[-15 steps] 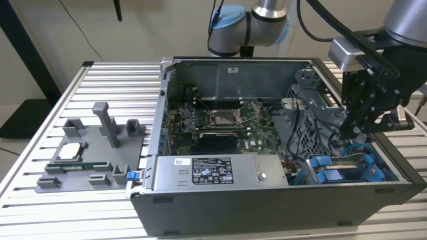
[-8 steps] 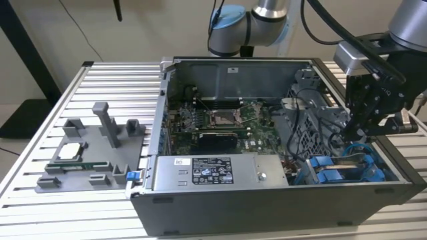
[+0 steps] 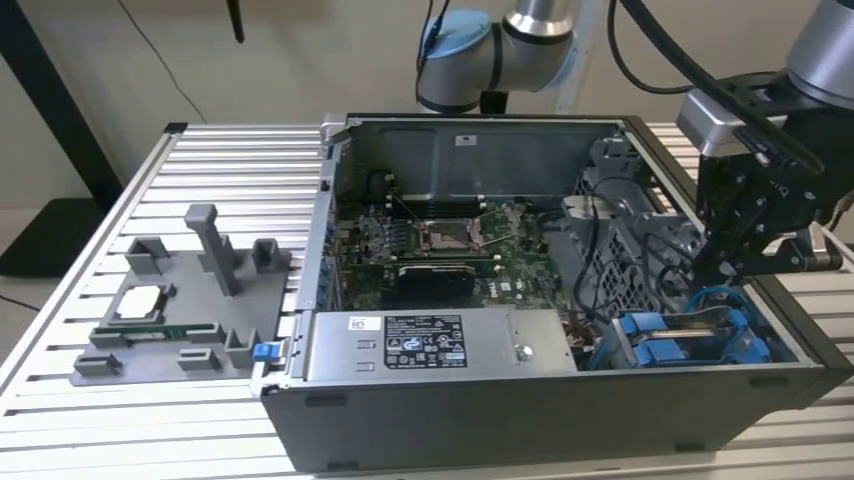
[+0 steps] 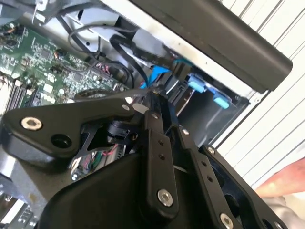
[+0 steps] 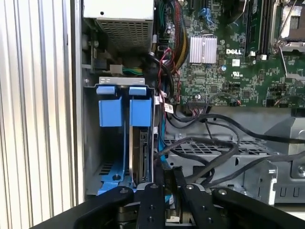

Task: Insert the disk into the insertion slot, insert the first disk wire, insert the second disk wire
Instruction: 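Insert the first disk wire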

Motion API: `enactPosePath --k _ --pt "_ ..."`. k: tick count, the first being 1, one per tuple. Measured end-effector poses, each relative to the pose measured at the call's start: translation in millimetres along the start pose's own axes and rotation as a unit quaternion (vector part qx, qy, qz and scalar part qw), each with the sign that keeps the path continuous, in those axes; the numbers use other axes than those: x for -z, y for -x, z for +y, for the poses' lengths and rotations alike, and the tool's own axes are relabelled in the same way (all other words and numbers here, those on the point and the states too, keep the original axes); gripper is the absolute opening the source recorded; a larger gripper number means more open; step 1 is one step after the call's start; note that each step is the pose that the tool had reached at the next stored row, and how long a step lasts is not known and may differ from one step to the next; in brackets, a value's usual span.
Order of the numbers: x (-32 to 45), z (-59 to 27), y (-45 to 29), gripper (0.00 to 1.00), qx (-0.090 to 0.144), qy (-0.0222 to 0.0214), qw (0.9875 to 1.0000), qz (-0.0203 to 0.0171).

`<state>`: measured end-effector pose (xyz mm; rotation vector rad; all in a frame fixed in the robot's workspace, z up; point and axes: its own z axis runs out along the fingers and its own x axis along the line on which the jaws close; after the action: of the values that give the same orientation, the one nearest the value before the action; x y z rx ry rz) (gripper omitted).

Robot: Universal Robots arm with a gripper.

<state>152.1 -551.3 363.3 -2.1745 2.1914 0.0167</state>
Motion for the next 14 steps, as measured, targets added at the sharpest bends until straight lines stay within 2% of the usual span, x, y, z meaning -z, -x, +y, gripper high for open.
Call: enactPosePath --k 2,5,10,14 --pt "-1.7 -2.3 -1.0 0.0 0.0 0.006 1.0 0.0" --pt "-5.4 -2.8 -4.6 0.0 0.002 0.0107 0.9999 0.0001" --pt "-12.6 -3.7 -11.6 0.0 0.002 0.0118 0.9999 -0.0001" --pt "-15.4 -4.1 -16.0 0.0 0.002 0.0119 0.9999 0.0001"
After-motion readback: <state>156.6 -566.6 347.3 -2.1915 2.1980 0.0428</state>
